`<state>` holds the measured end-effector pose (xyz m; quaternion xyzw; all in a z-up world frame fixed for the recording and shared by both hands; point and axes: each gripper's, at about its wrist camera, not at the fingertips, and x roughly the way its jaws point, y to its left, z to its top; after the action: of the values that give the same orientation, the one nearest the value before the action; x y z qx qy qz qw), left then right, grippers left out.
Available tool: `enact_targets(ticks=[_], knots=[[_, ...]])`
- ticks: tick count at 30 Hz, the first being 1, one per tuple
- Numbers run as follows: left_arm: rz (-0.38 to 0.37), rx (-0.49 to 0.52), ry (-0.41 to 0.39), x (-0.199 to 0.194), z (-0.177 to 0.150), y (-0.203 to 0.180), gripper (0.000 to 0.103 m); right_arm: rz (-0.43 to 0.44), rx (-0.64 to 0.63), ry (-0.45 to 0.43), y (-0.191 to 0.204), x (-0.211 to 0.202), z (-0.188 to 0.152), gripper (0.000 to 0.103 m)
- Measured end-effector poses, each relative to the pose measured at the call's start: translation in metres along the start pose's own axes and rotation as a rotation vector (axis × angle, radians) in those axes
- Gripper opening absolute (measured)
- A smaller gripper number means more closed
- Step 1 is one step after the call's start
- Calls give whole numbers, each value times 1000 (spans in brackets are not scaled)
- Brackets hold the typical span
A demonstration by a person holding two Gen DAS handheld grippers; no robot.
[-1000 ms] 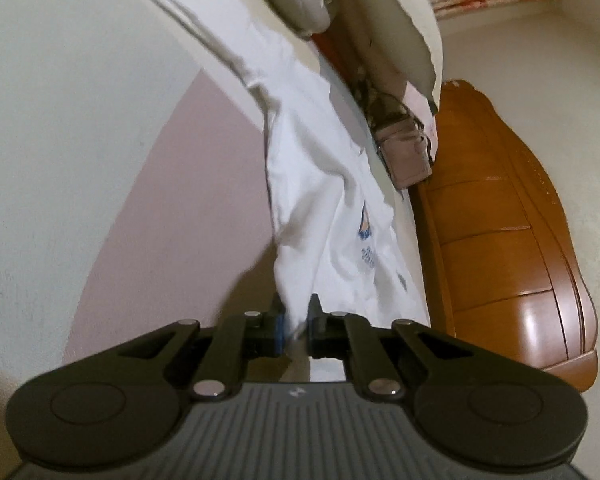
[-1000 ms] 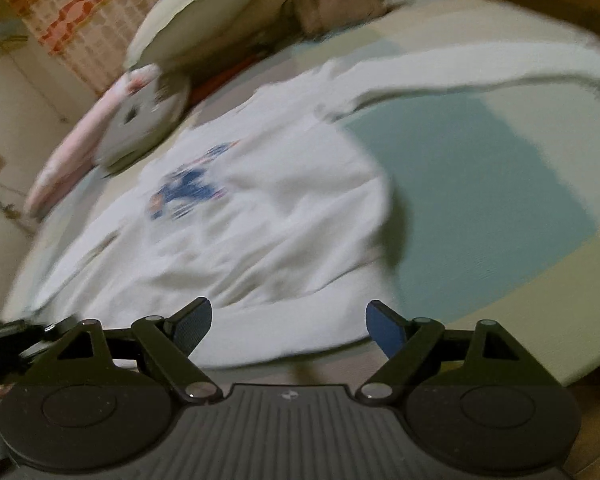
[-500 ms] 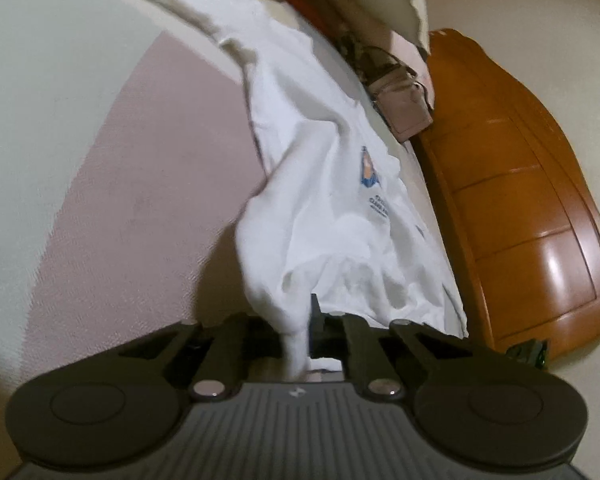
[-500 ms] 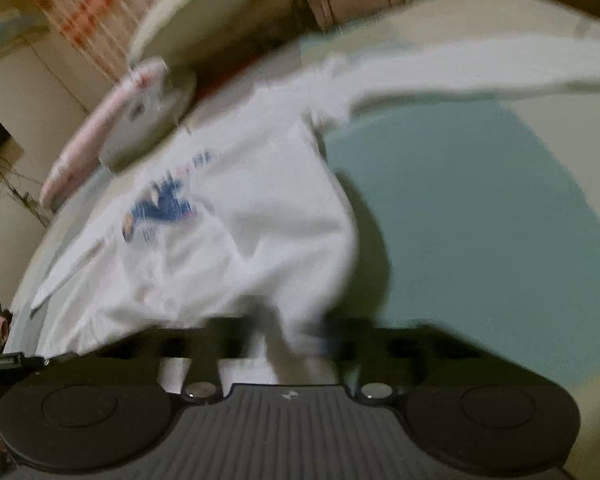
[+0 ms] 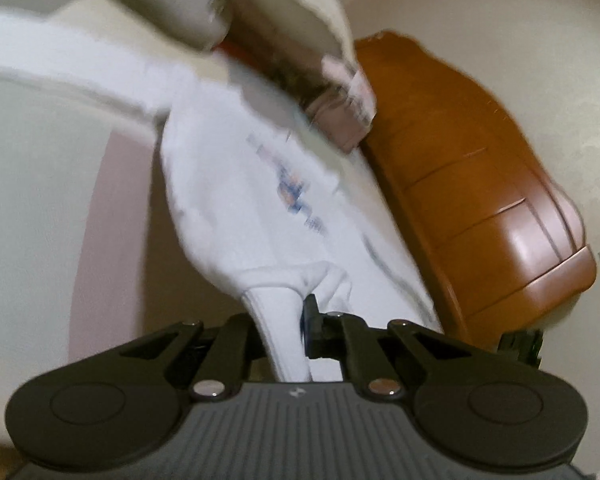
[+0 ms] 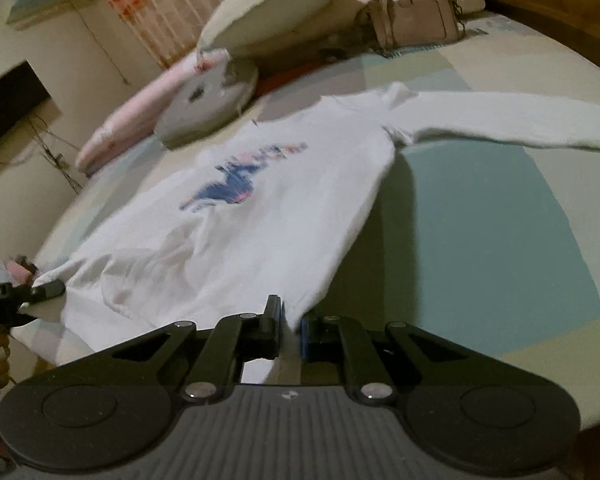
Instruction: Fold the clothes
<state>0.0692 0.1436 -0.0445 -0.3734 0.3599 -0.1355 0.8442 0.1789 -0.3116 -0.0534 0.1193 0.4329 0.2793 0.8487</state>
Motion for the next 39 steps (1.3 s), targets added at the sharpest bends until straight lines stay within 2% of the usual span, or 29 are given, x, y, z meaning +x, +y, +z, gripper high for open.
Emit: enact_targets(ticks=[3,5,6,7,8,11,12,13,15,17,20,23,24,27,30,33,36,39], knots=[[85,-88,102,19,-22,25,6,-71,49,93,-14,18,-11,13],[147,-118,170,27,-35,37,7,-103,66,110,-18,20,-15,16],[170,-111,176,25,-39,38,7,-113,73,112,-19,19,-17,16],[194,-104,182,22,-42,39,8,-124,79,113,-21,18,-18,22],[209,-81,172,14,-44,36,12,-134,86,114,-22,18,-19,31],[241,-17,108,-6,-32,27,14,-161,79,96,-22,11,-18,41],[251,4,87,-12,-28,24,17,-166,72,83,-21,7,-15,42],[248,16,68,-9,-18,24,20,-172,66,70,-19,4,-13,45],[243,41,31,-2,3,25,34,-178,64,45,-17,2,-6,49],[237,66,-6,4,23,26,41,-176,75,25,-14,5,0,50],[228,102,-60,14,54,28,42,-167,101,8,-12,12,10,52],[192,54,-80,40,83,46,44,-159,114,-3,-11,14,15,57],[191,47,-77,50,90,51,47,-157,115,-5,-10,16,18,58],[190,24,-67,79,110,65,48,-154,112,-5,-12,25,29,64],[189,3,-57,109,131,79,48,-162,113,-1,-20,40,44,66],[191,16,-38,130,136,85,49,-138,133,-12,-39,61,67,66],[172,23,-53,140,141,88,53,-121,184,-39,-67,85,93,66],[169,25,-70,147,145,90,52,-88,288,-51,-104,113,120,66]])
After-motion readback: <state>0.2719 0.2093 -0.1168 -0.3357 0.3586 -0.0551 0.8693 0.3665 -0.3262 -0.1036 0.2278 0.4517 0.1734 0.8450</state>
